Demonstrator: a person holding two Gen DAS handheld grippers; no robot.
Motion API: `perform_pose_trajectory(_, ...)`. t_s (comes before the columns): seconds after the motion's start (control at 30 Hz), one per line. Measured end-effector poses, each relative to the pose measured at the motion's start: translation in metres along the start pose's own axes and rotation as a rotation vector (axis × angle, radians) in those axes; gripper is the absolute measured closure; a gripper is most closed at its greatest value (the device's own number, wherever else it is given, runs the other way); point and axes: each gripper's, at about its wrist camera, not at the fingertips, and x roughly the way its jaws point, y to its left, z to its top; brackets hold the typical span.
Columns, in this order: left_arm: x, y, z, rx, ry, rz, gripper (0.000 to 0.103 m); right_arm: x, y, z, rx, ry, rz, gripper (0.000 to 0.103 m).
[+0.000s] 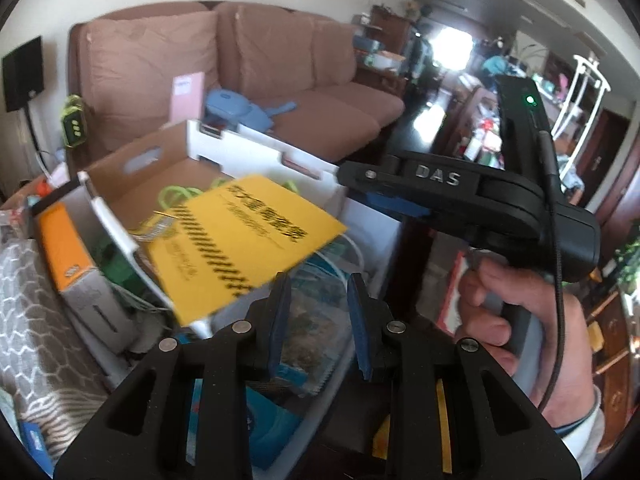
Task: Organize objects
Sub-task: 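Lower the yellow booklet into the box and open the right tool, then lift both tools up and away from the cardboard box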
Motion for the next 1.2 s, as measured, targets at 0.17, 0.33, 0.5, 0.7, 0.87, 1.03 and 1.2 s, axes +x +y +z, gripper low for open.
perform_pose_trajectory(0.17, 0.011, 0.009, 0.006, -0.044, 0.01, 0.005, 0.076, 0.002, -0.001, 0.0, 0.005, 0.009, -0.002, 0.053)
perform_pose_trajectory(0.33, 0.016, 0.032, 0.01, -0.165, 0.011, -0.059, 0.079, 0.003, -0.002, 0.0, 0.007, 0.015, -0.005, 0.053)
perform_pose_trajectory(0.5, 0.012, 0.038, 0.016, -0.172, 0.0, 0.01, 0.076, 0.004, -0.003, -0.001, 0.003, 0.018, -0.005, 0.053)
perform_pose_trajectory(0.7, 0.019, 0.048, 0.018, -0.191, 0.049, 0.041, 0.076, 0.005, -0.003, -0.002, 0.001, 0.021, -0.004, 0.053)
perform_pose_trajectory(0.87, 0.028, 0.044, 0.019, -0.16, 0.067, 0.045, 0.076, 0.005, -0.002, -0.003, 0.001, 0.023, -0.005, 0.053)
perform_pose_trajectory(1.03, 0.032, 0.042, 0.02, -0.155, 0.084, 0.04, 0.076, 0.006, -0.002, -0.003, 0.001, 0.024, -0.007, 0.053)
perform_pose_trajectory(1.2, 0.034, 0.043, 0.022, -0.156, 0.087, 0.038, 0.069, 0.006, -0.004, -0.004, 0.009, 0.025, -0.009, 0.052)
